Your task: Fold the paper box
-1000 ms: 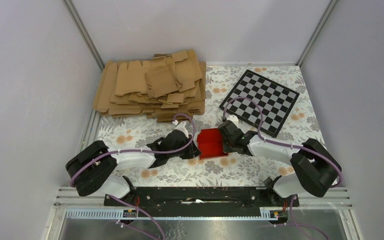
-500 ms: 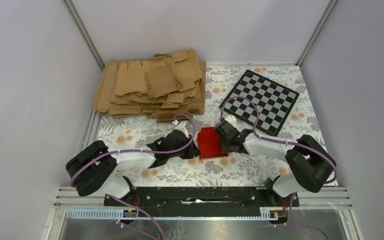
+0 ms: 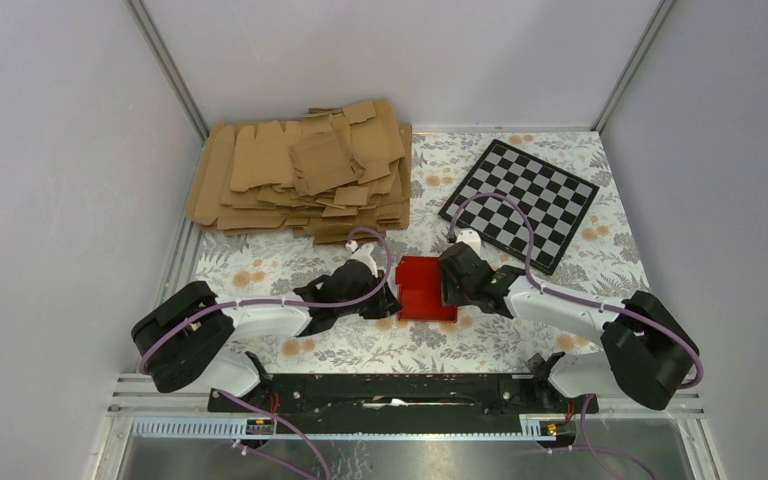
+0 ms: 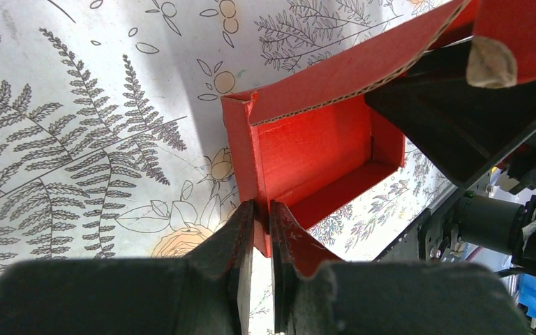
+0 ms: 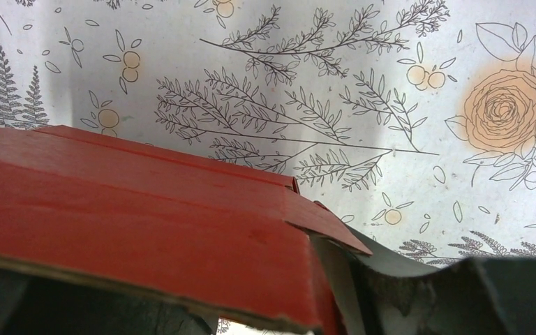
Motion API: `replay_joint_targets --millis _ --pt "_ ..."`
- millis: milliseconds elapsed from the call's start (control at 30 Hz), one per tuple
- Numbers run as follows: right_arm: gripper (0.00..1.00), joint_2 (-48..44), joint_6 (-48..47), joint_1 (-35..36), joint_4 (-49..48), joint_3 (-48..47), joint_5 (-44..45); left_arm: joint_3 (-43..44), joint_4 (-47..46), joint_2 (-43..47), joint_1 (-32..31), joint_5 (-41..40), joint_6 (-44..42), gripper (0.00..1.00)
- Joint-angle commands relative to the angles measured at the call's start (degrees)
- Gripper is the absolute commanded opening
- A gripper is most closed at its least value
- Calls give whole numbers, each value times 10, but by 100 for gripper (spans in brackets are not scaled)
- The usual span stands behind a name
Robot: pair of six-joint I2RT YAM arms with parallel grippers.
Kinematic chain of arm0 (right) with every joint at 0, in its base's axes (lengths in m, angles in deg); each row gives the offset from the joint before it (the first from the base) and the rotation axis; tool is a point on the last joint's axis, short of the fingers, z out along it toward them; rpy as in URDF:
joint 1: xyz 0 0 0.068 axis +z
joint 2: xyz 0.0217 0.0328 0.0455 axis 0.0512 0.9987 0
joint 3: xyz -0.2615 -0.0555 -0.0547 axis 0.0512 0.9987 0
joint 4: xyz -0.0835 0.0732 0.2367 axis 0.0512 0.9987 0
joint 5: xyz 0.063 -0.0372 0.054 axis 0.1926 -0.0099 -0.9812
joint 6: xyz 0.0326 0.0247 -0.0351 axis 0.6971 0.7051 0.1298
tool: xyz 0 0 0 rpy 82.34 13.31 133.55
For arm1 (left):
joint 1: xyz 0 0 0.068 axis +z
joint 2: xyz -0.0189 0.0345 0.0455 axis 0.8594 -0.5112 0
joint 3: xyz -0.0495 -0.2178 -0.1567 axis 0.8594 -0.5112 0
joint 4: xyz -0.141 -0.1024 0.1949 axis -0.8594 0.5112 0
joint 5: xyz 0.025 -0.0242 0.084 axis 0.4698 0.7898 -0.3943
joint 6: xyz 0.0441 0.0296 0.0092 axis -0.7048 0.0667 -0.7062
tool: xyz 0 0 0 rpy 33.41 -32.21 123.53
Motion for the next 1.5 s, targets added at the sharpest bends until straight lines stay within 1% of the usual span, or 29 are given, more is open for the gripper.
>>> replay_joint_targets --millis 0,67,367,433,500,533,567,667,700,800,833,867,900,1000,1100,1200,1267,1333,1367,1467 --pt "53 13 12 0 14 -9 -1 -3 -23 3 -6 9 -5 13" --pt "54 21 12 0 28 -15 -1 -3 -21 3 -6 7 -6 13" --pt "55 39 23 1 77 -20 -5 -2 -18 4 -8 1 -6 13" --pt "53 36 29 1 78 -13 -3 -2 -18 3 -8 -1 -7 13" --pt "47 35 30 1 80 -11 -3 -1 -18 2 -7 -1 -7 13" --pt "43 36 31 2 82 -11 -6 -1 -17 2 -7 -1 -7 13" --pt "36 38 30 1 84 -12 -9 -1 -17 2 -7 -1 -8 13" --pt "22 50 29 1 93 -19 -9 0 -17 1 -7 -1 -8 13" --pt "19 53 29 2 96 -22 -7 1 -17 1 -7 -1 -8 13" --pt "19 56 26 3 97 -29 -3 0 -16 2 -7 -2 -8 13" --pt "20 54 24 3 96 -31 -1 0 -15 3 -7 -3 -8 13" --pt "24 52 22 3 94 -34 0 0 -15 3 -7 -3 -8 13" --pt "34 50 20 3 92 -38 1 -1 -14 3 -7 -5 -8 13" --pt "52 37 13 3 73 -41 -12 -1 -13 4 -7 -9 -9 13" --pt "65 3 12 3 38 -32 -37 -1 -3 3 -8 -21 -8 14" --pt "79 -46 20 3 9 -12 -36 -2 3 4 -8 -32 -9 18" --pt "90 -80 21 3 2 1 -27 -1 6 5 -7 -32 -9 24" --pt "98 -110 14 3 0 13 -25 2 16 10 -7 -44 -14 32" --pt "99 -125 11 3 1 17 -25 5 23 15 -6 -51 -19 35" --pt "100 -158 3 3 12 23 -29 11 42 37 -6 -55 -33 48"
